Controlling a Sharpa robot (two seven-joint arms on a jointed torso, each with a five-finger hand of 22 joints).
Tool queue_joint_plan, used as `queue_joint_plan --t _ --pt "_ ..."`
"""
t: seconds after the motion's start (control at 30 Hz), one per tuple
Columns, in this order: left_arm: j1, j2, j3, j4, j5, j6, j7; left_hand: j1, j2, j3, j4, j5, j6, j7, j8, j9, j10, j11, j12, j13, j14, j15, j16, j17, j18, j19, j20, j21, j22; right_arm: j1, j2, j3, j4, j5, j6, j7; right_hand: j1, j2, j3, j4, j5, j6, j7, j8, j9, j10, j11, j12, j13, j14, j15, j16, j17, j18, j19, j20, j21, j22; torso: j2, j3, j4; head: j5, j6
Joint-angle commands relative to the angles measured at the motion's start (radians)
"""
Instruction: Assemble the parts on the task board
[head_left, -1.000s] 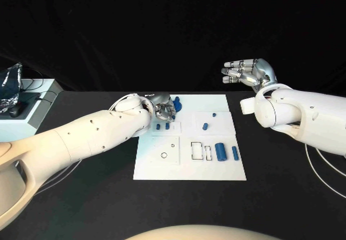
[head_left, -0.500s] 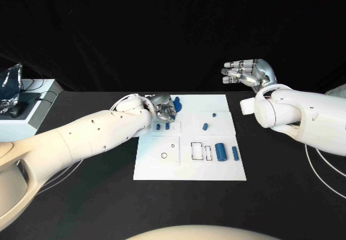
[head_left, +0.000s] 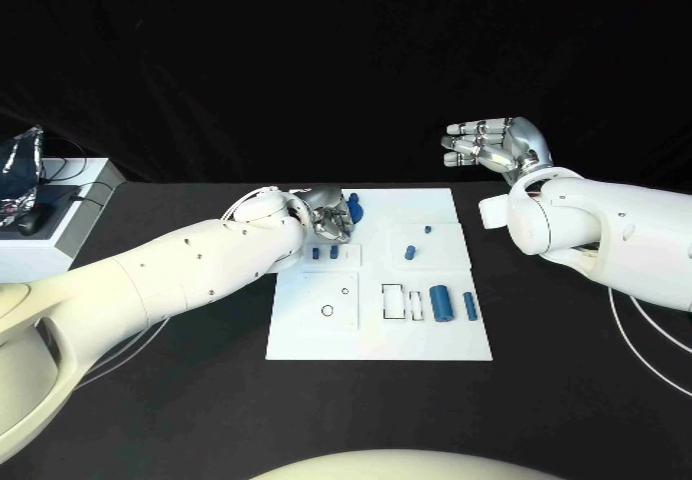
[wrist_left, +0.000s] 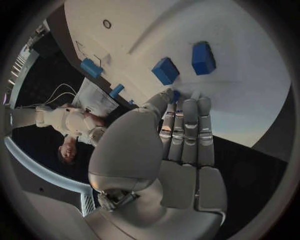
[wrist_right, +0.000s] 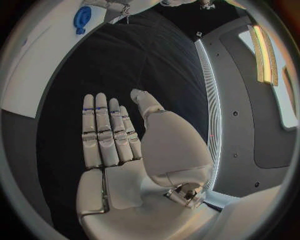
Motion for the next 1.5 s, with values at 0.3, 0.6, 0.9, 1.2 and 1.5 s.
queue_joint_plan --t 0.3,0.6,0.9,1.2,1.5 --pt "-0.002 0.002 -0.001 -0.007 0.02 0.034 -0.017 0.019 0.047 0.032 -0.032 -0.005 0.054 0.003 -0.007 0.001 0.081 -0.016 -0.057 0.0 0.047 -0.017 0.009 0.018 0.006 0.019 -0.016 0.033 0.02 0.0 0.001 0.0 -0.001 -0.008 0.014 0.008 -0.009 -0.001 0.004 0.0 0.005 0.005 0.0 -0.001 0.0 0.003 -0.005 -0.005 0.0 -0.005 -0.003 -0.005 -0.001 -0.006 -0.002 -0.001 -0.004 -0.001 -0.001 0.0 0.0001 -0.002 -0.001" --pt "-0.002 0.0 -0.001 -0.006 0.034 -0.012 0.003 0.015 0.053 0.103 -0.085 -0.005 0.072 0.005 -0.007 0.002 0.119 -0.019 -0.081 0.002 0.079 -0.023 0.004 0.043 0.016 0.016 -0.025 0.089 0.02 0.0 0.001 0.0 0.0 -0.008 0.014 0.009 -0.011 -0.002 0.008 0.001 0.007 0.006 0.0 -0.001 0.0 0.003 -0.006 -0.005 0.0 -0.004 -0.004 -0.005 -0.001 -0.006 -0.002 -0.002 -0.004 -0.001 -0.001 -0.0002 0.0008 -0.002 0.001" --pt "-0.003 -0.028 0.001 0.033 0.106 -0.08 0.046 -0.005 0.044 0.137 -0.101 -0.006 0.085 0.004 -0.007 0.002 0.152 -0.022 -0.117 0.005 0.105 -0.026 -0.01 0.068 0.027 0.02 -0.023 0.116 0.016 0.0 0.001 0.0 -0.001 -0.008 0.015 0.009 -0.011 -0.002 0.008 0.001 0.007 0.006 0.0 -0.001 0.0 0.003 -0.006 -0.005 0.0 -0.004 -0.004 -0.005 -0.001 -0.006 -0.002 -0.002 -0.004 -0.001 -0.001 -0.0008 0.0002 -0.003 0.007" --pt "-0.003 -0.102 0.043 0.12 0.206 -0.072 0.034 -0.011 0.044 0.14 -0.107 -0.006 0.089 0.004 -0.006 0.002 0.165 -0.023 -0.132 0.007 0.114 -0.027 -0.023 0.086 0.027 0.02 -0.024 0.122 0.013 0.0 -0.005 0.0 -0.001 -0.008 0.014 0.009 -0.011 -0.002 0.008 0.001 0.007 0.006 0.0 -0.001 0.0 0.003 -0.006 -0.005 0.0 -0.004 -0.004 -0.005 -0.001 -0.006 -0.002 -0.002 -0.004 -0.001 -0.003 -0.0008 0.0046 -0.005 0.004" --pt "-0.002 -0.163 0.071 0.175 0.232 -0.018 0.002 -0.013 0.043 0.135 -0.108 -0.006 0.097 0.002 -0.007 0.002 0.173 -0.025 -0.137 0.007 0.115 -0.029 -0.028 0.094 0.026 0.02 -0.025 0.121 0.011 0.0 -0.007 0.0 -0.003 -0.008 0.014 0.008 -0.012 -0.004 0.009 0.001 0.008 0.006 0.0 -0.001 0.0 0.004 -0.006 -0.005 0.0 -0.004 -0.004 -0.005 -0.001 -0.006 -0.001 -0.002 -0.004 -0.001 -0.005 -0.0018 0.0063 -0.001 0.003"
